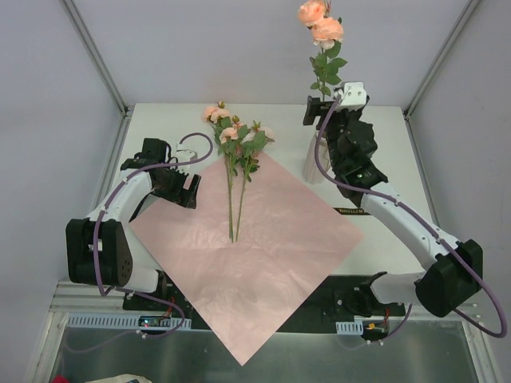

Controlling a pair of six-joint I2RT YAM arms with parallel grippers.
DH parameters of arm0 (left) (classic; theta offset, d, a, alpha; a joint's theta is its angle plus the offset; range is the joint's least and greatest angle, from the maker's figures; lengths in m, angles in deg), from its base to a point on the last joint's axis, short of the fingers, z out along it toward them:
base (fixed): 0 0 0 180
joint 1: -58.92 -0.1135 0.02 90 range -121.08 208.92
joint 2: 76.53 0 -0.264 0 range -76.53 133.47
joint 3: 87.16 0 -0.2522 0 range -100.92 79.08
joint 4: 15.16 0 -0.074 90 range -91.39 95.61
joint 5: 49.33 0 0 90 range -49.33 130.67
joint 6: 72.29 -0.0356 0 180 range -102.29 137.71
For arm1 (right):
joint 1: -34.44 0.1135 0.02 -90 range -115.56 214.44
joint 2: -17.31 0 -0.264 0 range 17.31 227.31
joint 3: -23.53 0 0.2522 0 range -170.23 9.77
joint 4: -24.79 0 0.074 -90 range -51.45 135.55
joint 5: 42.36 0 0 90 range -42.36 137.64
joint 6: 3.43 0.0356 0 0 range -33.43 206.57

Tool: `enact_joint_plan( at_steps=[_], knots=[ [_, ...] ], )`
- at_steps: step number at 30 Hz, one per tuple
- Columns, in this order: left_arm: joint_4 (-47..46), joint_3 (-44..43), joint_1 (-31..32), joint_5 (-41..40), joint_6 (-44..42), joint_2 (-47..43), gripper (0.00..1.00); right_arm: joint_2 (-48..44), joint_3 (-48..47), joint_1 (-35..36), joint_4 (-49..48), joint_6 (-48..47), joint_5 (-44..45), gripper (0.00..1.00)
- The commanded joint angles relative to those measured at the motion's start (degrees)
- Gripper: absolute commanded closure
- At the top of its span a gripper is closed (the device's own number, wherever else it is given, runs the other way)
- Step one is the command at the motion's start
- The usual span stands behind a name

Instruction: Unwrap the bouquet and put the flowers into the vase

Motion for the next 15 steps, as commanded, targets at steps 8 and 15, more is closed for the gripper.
enact_joint_plan(
  at_steps=[8,15],
  knots=[
    [0.4,-1.18,-0.33,-1.68,0.48,-0.81,0.09,6.17,-10.3,12.08,25.88,8.44,-2.3,0.1],
    [0.49,-0.91,-0.33,-2.82,-0.14,-1.6,0.07,23.13,-19.45,13.13,36.73,15.73,-5.11,0.01]
  ],
)
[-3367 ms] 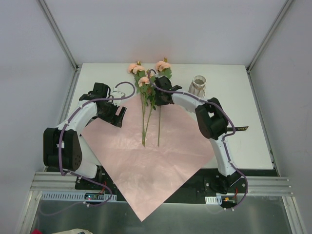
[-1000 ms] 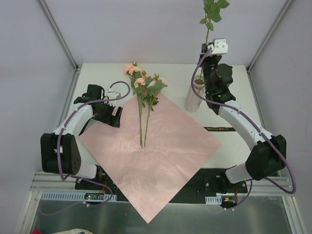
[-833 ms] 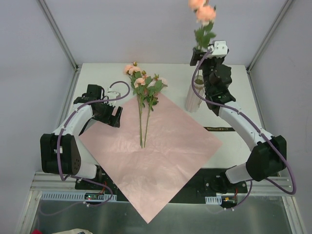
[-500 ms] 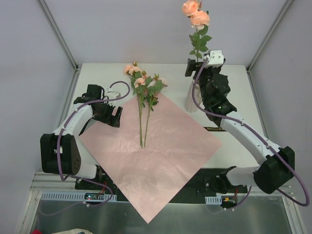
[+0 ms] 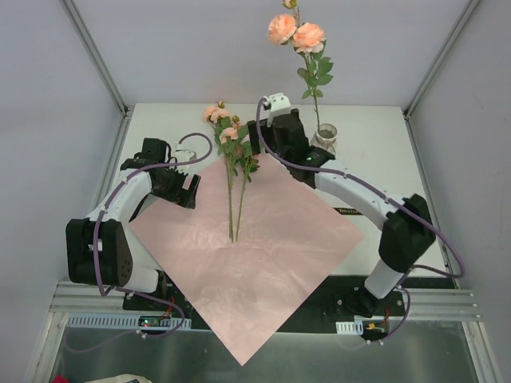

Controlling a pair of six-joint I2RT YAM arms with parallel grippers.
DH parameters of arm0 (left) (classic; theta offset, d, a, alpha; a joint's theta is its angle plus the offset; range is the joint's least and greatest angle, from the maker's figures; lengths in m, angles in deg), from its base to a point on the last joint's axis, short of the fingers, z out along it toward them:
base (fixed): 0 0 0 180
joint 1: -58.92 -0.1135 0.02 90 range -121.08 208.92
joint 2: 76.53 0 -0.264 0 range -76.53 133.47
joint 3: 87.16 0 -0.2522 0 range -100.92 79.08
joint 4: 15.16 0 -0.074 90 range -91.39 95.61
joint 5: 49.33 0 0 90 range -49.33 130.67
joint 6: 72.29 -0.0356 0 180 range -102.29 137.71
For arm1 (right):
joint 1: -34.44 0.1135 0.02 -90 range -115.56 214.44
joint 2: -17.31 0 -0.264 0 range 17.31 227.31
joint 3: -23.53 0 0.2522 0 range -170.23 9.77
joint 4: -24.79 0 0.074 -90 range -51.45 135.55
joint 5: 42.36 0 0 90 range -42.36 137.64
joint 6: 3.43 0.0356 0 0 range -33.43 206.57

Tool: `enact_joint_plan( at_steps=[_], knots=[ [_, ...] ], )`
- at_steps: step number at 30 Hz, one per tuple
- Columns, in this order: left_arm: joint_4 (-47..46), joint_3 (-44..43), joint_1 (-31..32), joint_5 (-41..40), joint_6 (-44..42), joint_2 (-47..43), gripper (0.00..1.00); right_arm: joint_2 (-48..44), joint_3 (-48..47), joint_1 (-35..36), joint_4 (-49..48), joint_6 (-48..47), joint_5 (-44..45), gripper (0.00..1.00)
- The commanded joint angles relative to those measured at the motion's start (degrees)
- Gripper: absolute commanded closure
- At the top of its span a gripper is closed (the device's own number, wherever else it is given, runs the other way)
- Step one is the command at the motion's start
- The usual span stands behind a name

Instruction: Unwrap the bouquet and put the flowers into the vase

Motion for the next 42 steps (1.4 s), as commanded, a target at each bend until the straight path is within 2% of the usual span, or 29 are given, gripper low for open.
enact_joint_plan(
  at_steps=[1,8,15,23,33,36,40,42],
  knots=[
    [0.31,-0.91,-0.33,-1.31,-0.21,-1.69,0.07,7.85,-4.35,0.37,9.92,6.73,-3.47,0.01],
    [0.31,-0.91,-0.33,-1.23,-0.29,-1.69,0.07,20.32,-11.99,0.37,15.62,11.13,-9.28,0.06],
    [0.05,-0.47,-0.33,-1.49,-0.73,-1.6,0.07,28.77,-18.31,-0.24,18.35,15.79,-13.15,0.09],
    [-0.57,-0.12,-0.33,-1.93,-0.82,-1.6,0.07,36.33,-24.56,-0.16,23.89,16.32,-11.31,0.18],
    [-1.09,0.23,-0.33,-2.55,-0.91,-1.16,0.07,40.2,-27.63,0.28,26.35,15.53,-6.91,0.29],
    [-1.27,0.49,-0.33,-2.55,-1.0,-1.16,0.07,40.99,-29.56,0.72,27.32,14.92,-4.63,0.35],
    [-1.27,0.67,-0.33,-2.37,-1.0,-0.9,0.07,42.23,-31.85,1.34,28.82,14.91,-2.51,0.5],
    [-1.27,0.5,-0.33,-2.55,-1.17,-0.99,0.07,42.49,-32.21,1.34,28.64,15.18,-2.51,0.53]
  ],
)
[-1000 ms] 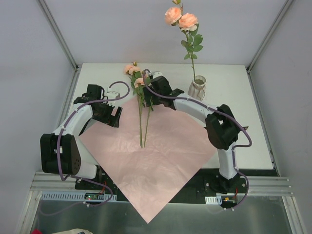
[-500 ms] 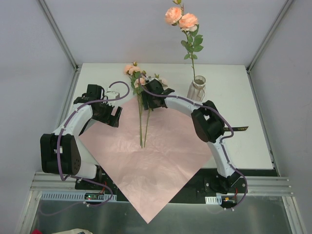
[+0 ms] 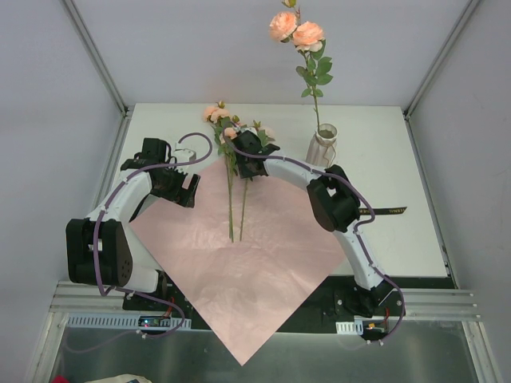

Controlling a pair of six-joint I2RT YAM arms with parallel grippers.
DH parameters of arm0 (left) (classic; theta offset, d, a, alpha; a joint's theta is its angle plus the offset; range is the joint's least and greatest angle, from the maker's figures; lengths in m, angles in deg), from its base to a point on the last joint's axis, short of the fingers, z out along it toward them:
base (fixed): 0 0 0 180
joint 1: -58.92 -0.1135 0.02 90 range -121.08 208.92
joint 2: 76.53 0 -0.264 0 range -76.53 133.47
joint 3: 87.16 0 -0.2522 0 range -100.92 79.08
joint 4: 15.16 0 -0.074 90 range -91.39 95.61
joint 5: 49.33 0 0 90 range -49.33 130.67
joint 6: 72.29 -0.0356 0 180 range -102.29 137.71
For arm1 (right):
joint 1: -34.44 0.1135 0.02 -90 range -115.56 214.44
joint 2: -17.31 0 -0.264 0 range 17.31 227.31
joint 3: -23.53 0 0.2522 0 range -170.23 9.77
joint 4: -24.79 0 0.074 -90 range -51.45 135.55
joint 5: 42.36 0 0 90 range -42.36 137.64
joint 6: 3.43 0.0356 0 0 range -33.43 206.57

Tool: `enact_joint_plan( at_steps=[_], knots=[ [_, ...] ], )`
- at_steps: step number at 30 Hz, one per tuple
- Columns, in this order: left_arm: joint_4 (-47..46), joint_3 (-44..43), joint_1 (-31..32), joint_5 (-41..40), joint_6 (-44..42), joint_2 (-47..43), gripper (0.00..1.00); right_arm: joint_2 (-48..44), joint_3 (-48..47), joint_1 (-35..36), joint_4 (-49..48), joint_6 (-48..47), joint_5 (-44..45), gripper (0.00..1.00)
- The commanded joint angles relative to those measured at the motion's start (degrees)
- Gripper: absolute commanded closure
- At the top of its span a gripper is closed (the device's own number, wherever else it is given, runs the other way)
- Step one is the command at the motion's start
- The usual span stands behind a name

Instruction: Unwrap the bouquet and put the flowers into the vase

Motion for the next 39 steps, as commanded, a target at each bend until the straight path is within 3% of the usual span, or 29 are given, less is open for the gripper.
enact_joint_plan(
  at_steps=[1,6,10,13,24,30,39],
  knots=[
    [0.09,0.34,-0.33,-1.06,-0.91,-0.99,0.07,0.72,-3.75,0.72,1.86,0.49,2.62,0.57],
    [0.09,0.52,-0.33,-1.68,-1.44,-1.69,0.07,0.55,-3.84,0.46,1.78,0.93,2.97,0.69],
    [0.17,0.6,-0.33,-1.94,-1.61,-1.95,0.07,-1.11,-3.05,-0.06,1.6,1.81,3.24,0.9],
    [0.26,0.6,-0.33,-2.03,-1.61,-2.48,0.07,-3.66,-0.86,-1.12,0.73,3.83,2.71,0.99],
    [1.4,-0.45,-0.33,-2.12,-1.53,-3.8,0.07,-20.1,12.06,-3.5,-12.26,3.22,0.52,0.99],
    [1.67,-0.63,-0.33,-2.47,-0.74,-4.15,0.07,-29.41,16.72,-3.06,-22.1,-3.28,-7.37,0.99],
    [2.1,-3.08,-1.82,-2.82,3.22,-3.1,0.01,-46.36,23.49,-0.42,-39.08,-21.19,-14.59,0.99]
  ],
)
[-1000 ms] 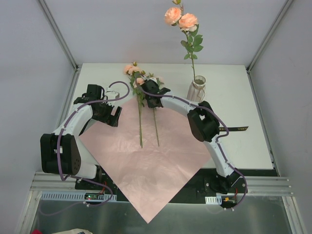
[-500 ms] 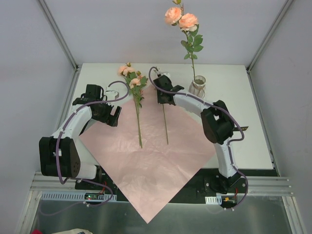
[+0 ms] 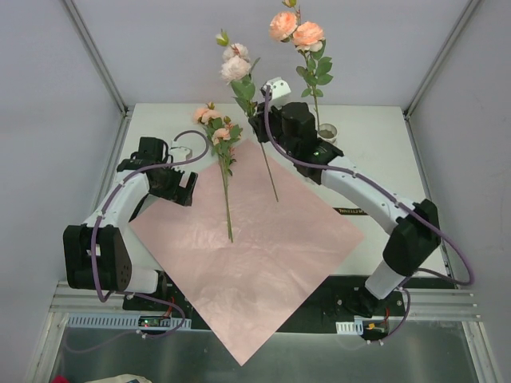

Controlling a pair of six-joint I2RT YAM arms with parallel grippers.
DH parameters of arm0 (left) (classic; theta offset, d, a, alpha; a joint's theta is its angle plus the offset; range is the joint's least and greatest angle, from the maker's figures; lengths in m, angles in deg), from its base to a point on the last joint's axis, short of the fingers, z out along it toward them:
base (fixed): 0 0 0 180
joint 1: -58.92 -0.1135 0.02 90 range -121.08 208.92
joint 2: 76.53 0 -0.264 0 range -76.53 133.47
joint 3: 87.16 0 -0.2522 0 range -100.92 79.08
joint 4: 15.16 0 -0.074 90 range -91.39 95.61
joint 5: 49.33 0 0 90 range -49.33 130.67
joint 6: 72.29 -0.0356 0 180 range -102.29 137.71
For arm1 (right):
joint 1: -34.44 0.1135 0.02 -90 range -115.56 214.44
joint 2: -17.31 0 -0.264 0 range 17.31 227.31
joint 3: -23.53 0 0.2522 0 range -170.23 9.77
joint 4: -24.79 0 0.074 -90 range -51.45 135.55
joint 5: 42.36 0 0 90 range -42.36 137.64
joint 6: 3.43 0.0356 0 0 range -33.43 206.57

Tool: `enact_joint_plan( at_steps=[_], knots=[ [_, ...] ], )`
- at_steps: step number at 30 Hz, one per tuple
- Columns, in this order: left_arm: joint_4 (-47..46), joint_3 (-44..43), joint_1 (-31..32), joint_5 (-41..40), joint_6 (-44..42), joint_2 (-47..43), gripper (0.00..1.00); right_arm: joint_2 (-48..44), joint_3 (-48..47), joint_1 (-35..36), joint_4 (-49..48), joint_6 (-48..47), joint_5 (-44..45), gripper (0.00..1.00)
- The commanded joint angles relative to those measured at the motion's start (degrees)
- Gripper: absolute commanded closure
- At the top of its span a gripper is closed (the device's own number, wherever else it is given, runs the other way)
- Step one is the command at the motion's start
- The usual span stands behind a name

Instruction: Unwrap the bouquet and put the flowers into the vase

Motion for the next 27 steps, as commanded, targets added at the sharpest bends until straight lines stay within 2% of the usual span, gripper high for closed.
enact_joint_plan(
  at_steps=[1,5,9,12,17,27],
  knots=[
    [1.45,-3.3,-1.58,-0.55,2.72,-0.63,0.01,-10.14,1.44,1.55,-12.03,-11.68,-5.68,0.99],
    [1.72,-4.09,-1.76,0.6,3.16,-0.27,0.01,-16.56,4.15,2.08,-17.47,-19.5,-8.15,0.99],
    [1.8,-4.1,-1.76,1.39,2.9,-0.1,0.01,-22.27,6.62,0.42,-25.81,-25.75,-1.14,0.99],
    [1.8,-4.18,-1.76,2.0,2.63,-0.01,0.01,-23.77,7.85,-6.15,-30.82,-22.96,4.58,0.99],
    [1.89,-3.83,-1.76,2.27,2.19,-0.36,0.01,-25.18,9.79,-11.98,-37.78,-16.8,11.96,0.99],
    [1.89,-3.92,-3.25,2.88,1.49,-1.15,0.01,-21.5,9.08,-17.78,-40.16,-13.46,14.7,0.99]
  ],
)
